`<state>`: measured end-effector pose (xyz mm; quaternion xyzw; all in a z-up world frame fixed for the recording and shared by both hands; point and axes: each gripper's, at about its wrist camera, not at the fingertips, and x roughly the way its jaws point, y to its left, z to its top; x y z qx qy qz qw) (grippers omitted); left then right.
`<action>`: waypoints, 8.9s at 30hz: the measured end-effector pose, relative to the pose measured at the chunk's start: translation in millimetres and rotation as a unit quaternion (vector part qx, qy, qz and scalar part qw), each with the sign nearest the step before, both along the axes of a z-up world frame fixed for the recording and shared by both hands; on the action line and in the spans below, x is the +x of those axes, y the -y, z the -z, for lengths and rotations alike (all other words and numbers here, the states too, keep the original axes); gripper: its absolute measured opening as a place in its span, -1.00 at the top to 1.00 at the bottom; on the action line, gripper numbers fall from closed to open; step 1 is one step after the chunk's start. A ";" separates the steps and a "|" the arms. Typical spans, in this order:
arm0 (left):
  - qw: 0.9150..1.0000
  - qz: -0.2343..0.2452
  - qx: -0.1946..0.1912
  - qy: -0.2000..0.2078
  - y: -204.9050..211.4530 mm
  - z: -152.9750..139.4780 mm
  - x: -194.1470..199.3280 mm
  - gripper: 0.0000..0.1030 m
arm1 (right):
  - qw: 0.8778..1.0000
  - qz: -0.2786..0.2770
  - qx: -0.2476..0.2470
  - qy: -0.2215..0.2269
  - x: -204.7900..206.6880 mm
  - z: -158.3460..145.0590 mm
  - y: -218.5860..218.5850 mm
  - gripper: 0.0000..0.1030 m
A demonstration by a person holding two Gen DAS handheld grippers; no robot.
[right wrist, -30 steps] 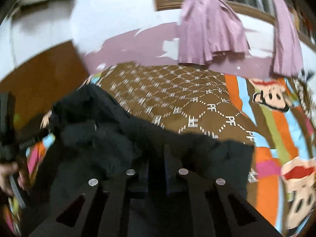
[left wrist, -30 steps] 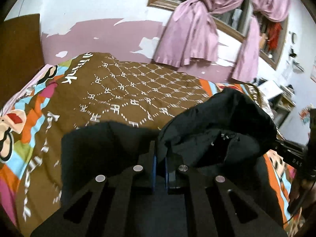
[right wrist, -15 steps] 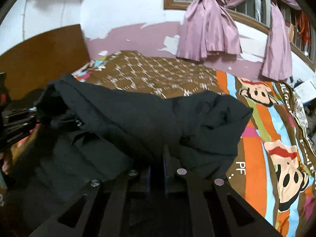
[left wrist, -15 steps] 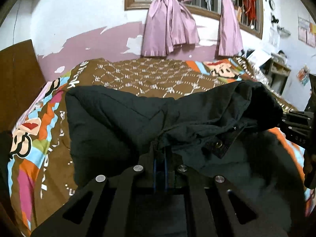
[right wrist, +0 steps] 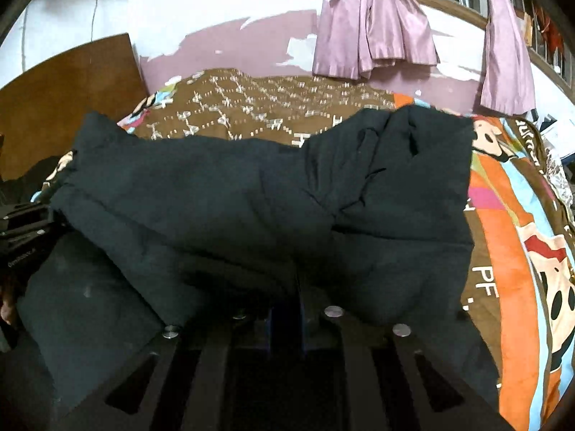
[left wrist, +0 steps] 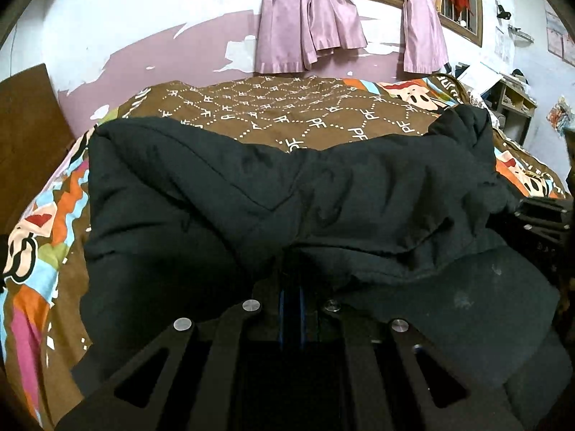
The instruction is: Fold large clothes
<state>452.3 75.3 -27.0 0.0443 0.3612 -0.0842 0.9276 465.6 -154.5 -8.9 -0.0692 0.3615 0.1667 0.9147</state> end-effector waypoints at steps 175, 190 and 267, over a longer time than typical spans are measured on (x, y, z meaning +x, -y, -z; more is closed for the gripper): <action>0.999 -0.020 0.024 0.032 -1.3 -63.8 -366.2 -0.97 | 0.988 -0.085 -0.061 0.114 -344.6 -119.8 15.1 -1.00; 0.983 0.078 0.140 -0.091 43.6 21.9 -372.4 -0.97 | 0.964 -0.186 -0.156 -0.105 -339.4 10.4 4.5 -1.00; 0.925 0.108 0.362 -0.035 63.1 106.6 -361.6 0.57 | 0.993 -0.051 -0.016 -0.108 -286.3 5.3 15.1 -1.00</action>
